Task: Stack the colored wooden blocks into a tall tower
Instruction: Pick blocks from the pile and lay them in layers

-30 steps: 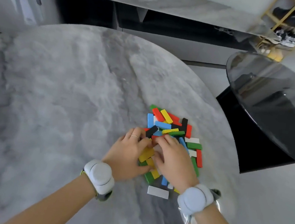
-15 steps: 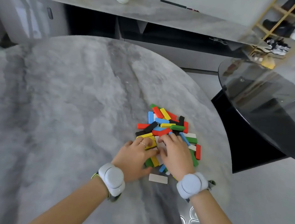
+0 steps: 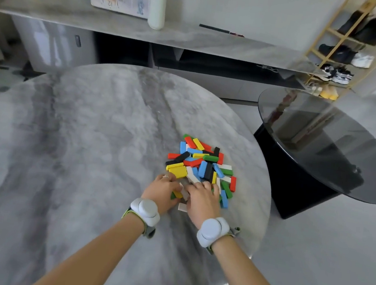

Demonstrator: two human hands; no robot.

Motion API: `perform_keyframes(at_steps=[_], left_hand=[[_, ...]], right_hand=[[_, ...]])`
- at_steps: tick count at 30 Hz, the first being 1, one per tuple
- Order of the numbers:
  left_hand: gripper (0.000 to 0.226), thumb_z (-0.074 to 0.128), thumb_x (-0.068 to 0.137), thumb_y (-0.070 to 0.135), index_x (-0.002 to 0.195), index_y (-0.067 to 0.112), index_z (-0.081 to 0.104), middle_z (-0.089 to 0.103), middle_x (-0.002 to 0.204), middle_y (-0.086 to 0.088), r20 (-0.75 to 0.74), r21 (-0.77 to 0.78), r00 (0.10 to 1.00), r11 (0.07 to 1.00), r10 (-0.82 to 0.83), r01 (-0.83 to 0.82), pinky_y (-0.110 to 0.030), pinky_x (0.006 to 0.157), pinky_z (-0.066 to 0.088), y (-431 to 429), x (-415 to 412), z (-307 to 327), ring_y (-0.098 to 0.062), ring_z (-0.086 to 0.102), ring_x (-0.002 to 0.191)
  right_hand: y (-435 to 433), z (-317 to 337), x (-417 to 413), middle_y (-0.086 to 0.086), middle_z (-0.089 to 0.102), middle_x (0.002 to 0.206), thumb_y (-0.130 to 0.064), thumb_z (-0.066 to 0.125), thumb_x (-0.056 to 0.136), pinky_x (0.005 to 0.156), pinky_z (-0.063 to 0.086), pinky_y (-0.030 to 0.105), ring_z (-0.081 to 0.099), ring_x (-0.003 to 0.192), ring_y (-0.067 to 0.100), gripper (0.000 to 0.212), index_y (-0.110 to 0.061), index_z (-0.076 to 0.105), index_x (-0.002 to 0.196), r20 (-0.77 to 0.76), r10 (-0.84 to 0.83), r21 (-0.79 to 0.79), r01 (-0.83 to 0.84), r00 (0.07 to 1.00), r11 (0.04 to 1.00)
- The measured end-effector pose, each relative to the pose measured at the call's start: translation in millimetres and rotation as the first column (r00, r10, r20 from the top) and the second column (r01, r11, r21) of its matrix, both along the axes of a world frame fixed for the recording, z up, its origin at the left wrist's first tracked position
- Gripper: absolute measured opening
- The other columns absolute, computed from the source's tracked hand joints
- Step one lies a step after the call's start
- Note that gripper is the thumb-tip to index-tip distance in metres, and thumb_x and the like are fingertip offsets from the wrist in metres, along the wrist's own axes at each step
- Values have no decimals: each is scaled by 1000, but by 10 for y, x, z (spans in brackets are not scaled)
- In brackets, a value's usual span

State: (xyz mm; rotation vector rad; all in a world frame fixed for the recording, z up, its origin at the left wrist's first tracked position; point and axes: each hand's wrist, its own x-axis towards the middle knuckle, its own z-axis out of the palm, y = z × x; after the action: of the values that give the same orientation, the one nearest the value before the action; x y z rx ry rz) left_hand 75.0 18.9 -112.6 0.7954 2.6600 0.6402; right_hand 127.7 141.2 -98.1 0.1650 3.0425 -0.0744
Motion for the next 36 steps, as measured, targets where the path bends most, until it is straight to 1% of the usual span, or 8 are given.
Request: perform_keyframes(at_steps=[3, 7, 11, 14, 20, 24, 29, 36], left_hand=[[37, 61, 87, 23, 124, 21, 59, 43, 138, -1, 58, -15, 998, 1000, -16, 17, -30, 102, 39, -114, 61, 58, -22, 42, 126], [38, 59, 86, 16, 124, 14, 57, 52, 127, -8, 84, -61, 996, 998, -14, 19, -27, 91, 44, -372, 204, 149, -24, 54, 113], [47, 68, 80, 16, 125, 11, 54, 53, 129, -8, 134, -54, 989, 997, 58, -52, -27, 96, 40, -741, 389, 187, -23, 52, 118], [57, 70, 80, 19, 132, 12, 48, 45, 134, -8, 135, -65, 991, 998, 9, 0, -9, 88, 30, -892, 522, 179, -21, 51, 119], [65, 76, 73, 22, 130, 12, 46, 30, 136, -9, 110, -56, 993, 998, 48, -42, -13, 91, 36, -1044, 712, 157, -22, 53, 111], [82, 81, 68, 22, 136, 17, 36, 17, 146, -3, 120, -70, 992, 997, 31, -23, -27, 100, 42, -1129, 681, 158, -23, 45, 125], [72, 79, 69, 23, 131, 20, 43, 46, 129, -1, 91, -167, 995, 986, 38, -22, -32, 91, 48, -1185, 556, 177, -20, 52, 114], [54, 78, 69, 25, 117, 16, 56, 52, 118, -4, 94, -185, 992, 981, 84, -65, -32, 88, 49, -1093, 481, 89, -23, 59, 101]], right_hand=[[-130, 56, -17, 4, 61, 113, -19, 48, 90, 107, 20, 41, 43, 118, 27, 23, -17, 60, 110, 57, -2, 34, 0, 998, 999], [-399, 34, -4, 7, 64, 106, -16, 49, 87, 103, 22, 42, 43, 117, 30, 20, -15, 61, 103, 190, 85, -46, -78, 978, 996], [-603, 53, 129, 4, 64, 112, -28, 62, 82, 94, 32, 38, 56, 110, 29, 44, -21, 48, 122, 318, 183, -278, -93, 930, 956], [-706, 102, 201, 5, 61, 118, -36, 75, 73, 92, 38, 36, 59, 109, 29, 67, -16, 41, 127, 392, 255, -333, -122, 884, 935], [-921, 42, 351, 6, 65, 112, -38, 75, 72, 87, 33, 34, 60, 107, 29, 64, -16, 41, 121, 316, 259, -265, -177, 913, 948], [-846, 36, 332, 0, 65, 103, -43, 75, 70, 91, 35, 37, 61, 103, 26, 69, -21, 39, 125, 264, 285, -357, -181, 921, 916], [-754, -2, 297, -9, 52, 84, -48, 76, 69, 84, 35, 30, 59, 91, 20, 73, -25, 38, 127, 255, 298, -430, -168, 920, 887], [-776, -42, 286, -11, 49, 74, -46, 74, 72, 90, 35, 30, 53, 81, 15, 59, -23, 47, 119, 192, 332, -375, -243, 924, 894]])
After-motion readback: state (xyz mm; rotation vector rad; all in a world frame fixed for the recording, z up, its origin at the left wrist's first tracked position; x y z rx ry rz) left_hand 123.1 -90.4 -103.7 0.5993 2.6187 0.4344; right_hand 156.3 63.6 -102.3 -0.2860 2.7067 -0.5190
